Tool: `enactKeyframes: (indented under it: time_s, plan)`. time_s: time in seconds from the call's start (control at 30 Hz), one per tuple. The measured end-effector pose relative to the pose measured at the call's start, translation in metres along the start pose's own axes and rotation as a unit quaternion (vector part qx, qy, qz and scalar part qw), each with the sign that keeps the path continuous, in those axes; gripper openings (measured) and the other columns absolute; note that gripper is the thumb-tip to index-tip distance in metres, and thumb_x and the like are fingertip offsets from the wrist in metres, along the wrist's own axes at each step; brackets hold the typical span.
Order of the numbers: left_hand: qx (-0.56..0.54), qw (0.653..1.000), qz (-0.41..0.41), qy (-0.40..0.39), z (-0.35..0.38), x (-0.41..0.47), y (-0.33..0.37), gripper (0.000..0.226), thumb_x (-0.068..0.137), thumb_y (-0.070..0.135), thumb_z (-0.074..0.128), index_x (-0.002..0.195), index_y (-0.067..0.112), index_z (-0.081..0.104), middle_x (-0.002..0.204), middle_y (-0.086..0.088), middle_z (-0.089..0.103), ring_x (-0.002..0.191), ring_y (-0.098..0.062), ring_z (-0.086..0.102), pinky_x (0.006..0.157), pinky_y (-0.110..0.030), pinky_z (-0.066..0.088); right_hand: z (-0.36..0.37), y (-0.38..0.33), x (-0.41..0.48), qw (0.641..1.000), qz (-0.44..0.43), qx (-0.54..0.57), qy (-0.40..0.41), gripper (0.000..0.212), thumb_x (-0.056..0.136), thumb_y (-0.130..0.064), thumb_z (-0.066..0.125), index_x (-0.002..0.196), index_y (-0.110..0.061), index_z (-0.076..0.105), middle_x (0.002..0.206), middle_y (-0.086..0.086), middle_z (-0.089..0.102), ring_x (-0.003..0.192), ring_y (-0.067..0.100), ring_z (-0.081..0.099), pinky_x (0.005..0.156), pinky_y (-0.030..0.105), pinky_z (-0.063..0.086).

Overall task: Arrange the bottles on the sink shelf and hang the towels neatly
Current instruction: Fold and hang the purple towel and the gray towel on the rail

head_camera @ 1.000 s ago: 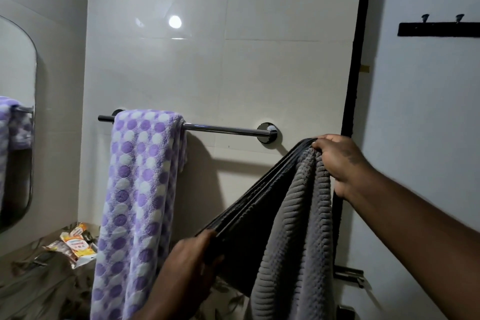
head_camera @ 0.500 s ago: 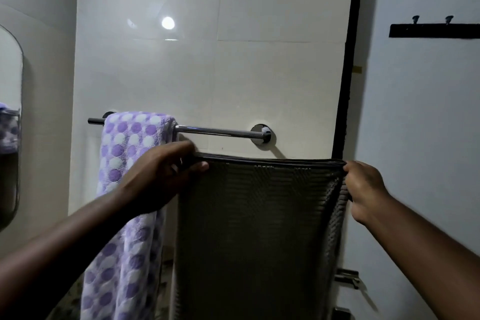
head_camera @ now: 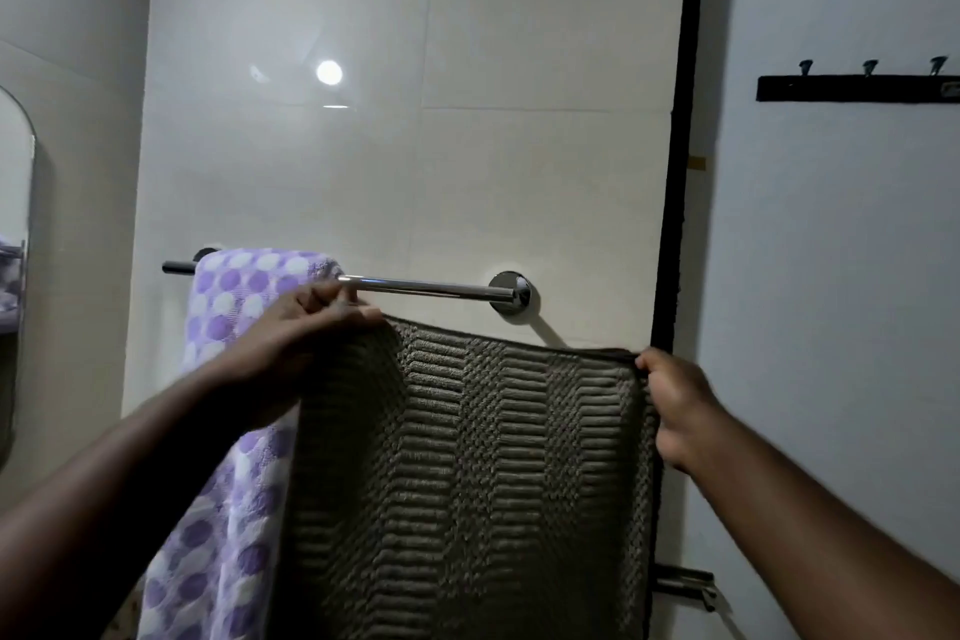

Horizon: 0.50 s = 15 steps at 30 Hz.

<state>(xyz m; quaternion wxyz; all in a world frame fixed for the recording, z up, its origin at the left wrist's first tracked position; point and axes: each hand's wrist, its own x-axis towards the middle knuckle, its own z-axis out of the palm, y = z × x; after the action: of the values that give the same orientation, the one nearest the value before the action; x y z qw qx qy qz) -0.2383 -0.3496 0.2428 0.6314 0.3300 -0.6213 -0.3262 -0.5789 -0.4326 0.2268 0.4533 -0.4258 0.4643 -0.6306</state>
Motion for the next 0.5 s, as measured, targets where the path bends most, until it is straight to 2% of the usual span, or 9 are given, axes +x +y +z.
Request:
enactKeyframes:
  time_s: [0.07, 0.1, 0.13, 0.17, 0.23, 0.27, 0.33, 0.4, 0.5]
  plan:
    - [-0.010, 0.996, -0.064, 0.061, 0.009, 0.001, -0.016, 0.031, 0.083, 0.019, 0.075, 0.107, 0.005, 0.063, 0.094, -0.024, 0.057, 0.075, -0.030, 0.059, 0.063, -0.032, 0.053, 0.013, 0.009, 0.003, 0.997, -0.025, -0.049, 0.050, 0.021, 0.091, -0.009, 0.044, 0.078, -0.007, 0.059, 0.072, 0.018, 0.061, 0.062, 0.029, 0.059, 0.059, 0.037, 0.053]
    - [-0.002, 0.991, -0.089, 0.102, 0.017, -0.001, -0.019, 0.026, 0.087, 0.019, 0.075, 0.107, 0.007, 0.062, 0.096, -0.023, 0.059, 0.079, -0.033, 0.058, 0.067, -0.037, 0.051, 0.019, 0.014, 0.004, 0.992, -0.062, -0.085, 0.076, 0.022, 0.092, -0.010, 0.043, 0.079, -0.006, 0.061, 0.080, 0.020, 0.065, 0.071, 0.032, 0.063, 0.067, 0.042, 0.056]
    - [-0.007, 0.988, -0.096, 0.121, 0.025, -0.004, -0.020, 0.022, 0.090, 0.019, 0.074, 0.104, 0.008, 0.062, 0.092, -0.022, 0.059, 0.078, -0.032, 0.056, 0.065, -0.037, 0.049, 0.024, 0.017, 0.001, 0.983, -0.103, -0.120, 0.097, 0.022, 0.092, -0.012, 0.044, 0.082, -0.007, 0.063, 0.088, 0.021, 0.069, 0.081, 0.034, 0.065, 0.075, 0.045, 0.056]
    - [-0.016, 0.988, -0.095, 0.119, 0.035, -0.008, -0.021, 0.019, 0.091, 0.020, 0.073, 0.097, 0.007, 0.060, 0.084, -0.021, 0.058, 0.069, -0.028, 0.056, 0.058, -0.032, 0.048, 0.030, 0.020, -0.004, 0.974, -0.142, -0.140, 0.107, 0.021, 0.092, -0.014, 0.046, 0.086, -0.007, 0.064, 0.093, 0.018, 0.070, 0.088, 0.035, 0.066, 0.081, 0.045, 0.055]
    - [-0.049, 0.992, -0.087, 0.082, 0.057, -0.018, -0.021, 0.022, 0.090, 0.018, 0.071, 0.079, 0.007, 0.055, 0.067, -0.015, 0.053, 0.048, -0.019, 0.053, 0.045, -0.025, 0.049, 0.042, 0.022, -0.022, 0.965, -0.198, -0.144, 0.093, 0.018, 0.092, -0.016, 0.049, 0.094, -0.011, 0.066, 0.096, 0.012, 0.073, 0.093, 0.035, 0.067, 0.084, 0.047, 0.056]
    - [-0.062, 0.993, -0.080, 0.058, 0.072, -0.024, -0.018, 0.024, 0.091, 0.016, 0.070, 0.074, 0.008, 0.054, 0.063, -0.013, 0.052, 0.046, -0.016, 0.053, 0.044, -0.025, 0.052, 0.048, 0.022, -0.034, 0.962, -0.222, -0.142, 0.078, 0.016, 0.092, -0.017, 0.052, 0.097, -0.014, 0.067, 0.097, 0.010, 0.074, 0.094, 0.035, 0.068, 0.085, 0.048, 0.056]
    - [-0.052, 0.997, -0.057, 0.026, 0.101, -0.034, -0.015, 0.020, 0.094, 0.012, 0.069, 0.078, 0.004, 0.059, 0.064, -0.014, 0.058, 0.051, -0.018, 0.059, 0.051, -0.026, 0.056, 0.058, 0.024, -0.059, 0.952, -0.268, -0.145, 0.033, 0.014, 0.095, -0.020, 0.054, 0.101, -0.019, 0.066, 0.097, 0.004, 0.075, 0.093, 0.029, 0.069, 0.085, 0.048, 0.056]
    - [-0.008, 0.999, -0.029, 0.024, 0.124, -0.040, -0.015, 0.017, 0.094, 0.011, 0.070, 0.081, 0.003, 0.064, 0.066, -0.010, 0.067, 0.058, -0.016, 0.065, 0.055, -0.025, 0.056, 0.061, 0.027, -0.083, 0.937, -0.310, -0.162, 0.006, 0.012, 0.097, -0.025, 0.054, 0.103, -0.025, 0.064, 0.096, -0.006, 0.075, 0.091, 0.018, 0.070, 0.083, 0.041, 0.057]
    - [0.064, 0.997, 0.025, 0.039, 0.141, -0.048, -0.015, 0.015, 0.094, 0.017, 0.074, 0.080, 0.012, 0.073, 0.065, -0.001, 0.072, 0.060, -0.009, 0.068, 0.055, -0.022, 0.053, 0.048, 0.031, -0.103, 0.925, -0.340, -0.166, -0.025, 0.012, 0.099, -0.030, 0.053, 0.105, -0.030, 0.063, 0.097, -0.011, 0.074, 0.092, 0.008, 0.070, 0.085, 0.038, 0.057]
